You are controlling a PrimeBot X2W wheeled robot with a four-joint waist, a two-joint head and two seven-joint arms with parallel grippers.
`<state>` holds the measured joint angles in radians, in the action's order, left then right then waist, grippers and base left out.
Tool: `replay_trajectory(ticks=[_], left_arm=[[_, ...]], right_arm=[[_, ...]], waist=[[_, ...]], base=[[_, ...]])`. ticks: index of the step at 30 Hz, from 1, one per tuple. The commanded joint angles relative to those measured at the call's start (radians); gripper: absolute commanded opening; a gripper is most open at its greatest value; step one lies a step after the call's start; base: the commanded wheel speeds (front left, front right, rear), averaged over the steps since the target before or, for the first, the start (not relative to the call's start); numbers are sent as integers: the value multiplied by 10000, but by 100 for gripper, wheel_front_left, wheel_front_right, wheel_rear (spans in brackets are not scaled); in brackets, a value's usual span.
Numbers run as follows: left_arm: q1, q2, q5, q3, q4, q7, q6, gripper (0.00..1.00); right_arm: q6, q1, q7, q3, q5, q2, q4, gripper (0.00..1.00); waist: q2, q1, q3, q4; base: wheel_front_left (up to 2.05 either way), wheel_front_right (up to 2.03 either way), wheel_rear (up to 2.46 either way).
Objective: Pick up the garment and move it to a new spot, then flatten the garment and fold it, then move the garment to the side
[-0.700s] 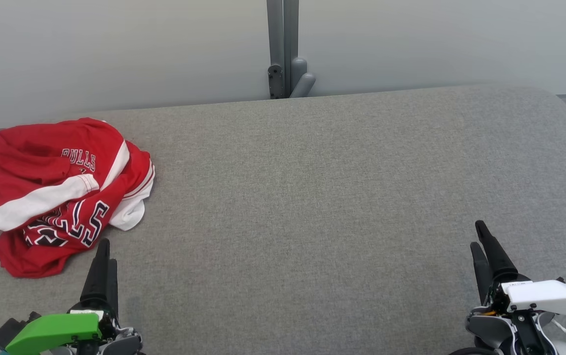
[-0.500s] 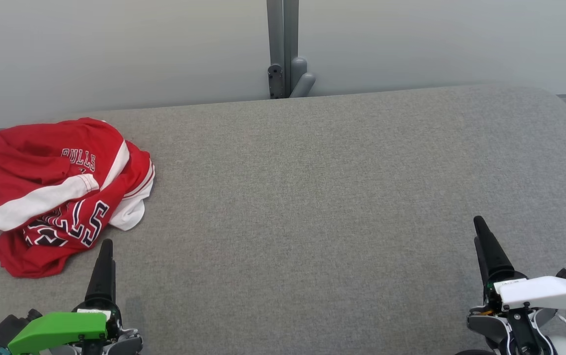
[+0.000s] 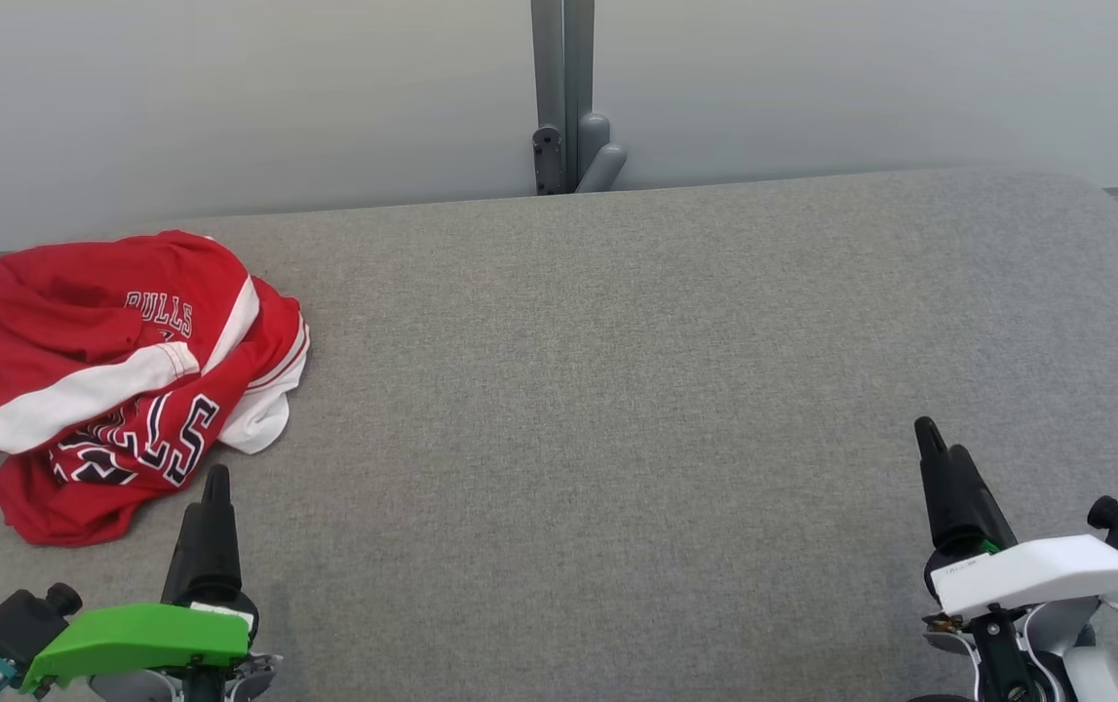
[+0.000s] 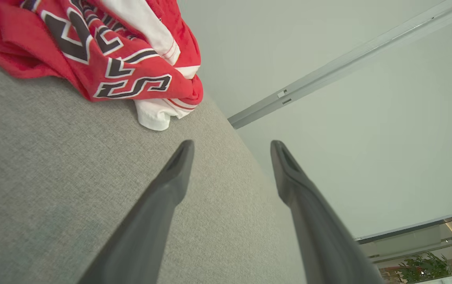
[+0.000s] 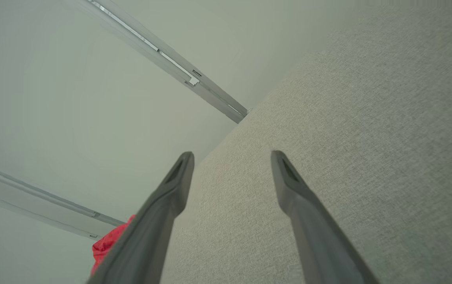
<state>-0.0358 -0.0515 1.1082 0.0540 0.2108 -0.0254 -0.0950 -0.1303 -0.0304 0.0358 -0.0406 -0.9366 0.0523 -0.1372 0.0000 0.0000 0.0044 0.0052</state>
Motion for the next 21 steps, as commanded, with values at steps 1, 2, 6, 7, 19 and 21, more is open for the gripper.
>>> replay_trajectory(ticks=[1,2,6,7,19,21], left_arm=[[-86,-115,-474,-9,-172,-102,47,100],[-69,-113,-715,-8,-192,-143,46,100],[31,-130,-1686,-77,-255,-287,53,100],[56,-137,-1904,-107,-245,-322,39,100],[182,-239,-3953,-400,-296,-722,-71,100],[203,-261,-4250,-442,-304,-793,-85,100]], right_arm=[[-2,-59,109,33,501,79,211,100],[-2,-52,146,45,726,74,217,100],[-2,-66,284,176,1543,78,168,100],[-2,-79,318,229,1724,97,120,100],[-3,-132,704,504,3555,237,23,100],[-3,-106,763,519,3829,255,44,100]], waist=[[0,0,0,3],[0,0,0,5],[0,0,10,2],[0,0,13,2],[0,0,12,40],[0,0,9,42]], base=[[0,0,0],[0,0,0],[0,0,0],[0,0,0],[0,0,0],[0,0,0]])
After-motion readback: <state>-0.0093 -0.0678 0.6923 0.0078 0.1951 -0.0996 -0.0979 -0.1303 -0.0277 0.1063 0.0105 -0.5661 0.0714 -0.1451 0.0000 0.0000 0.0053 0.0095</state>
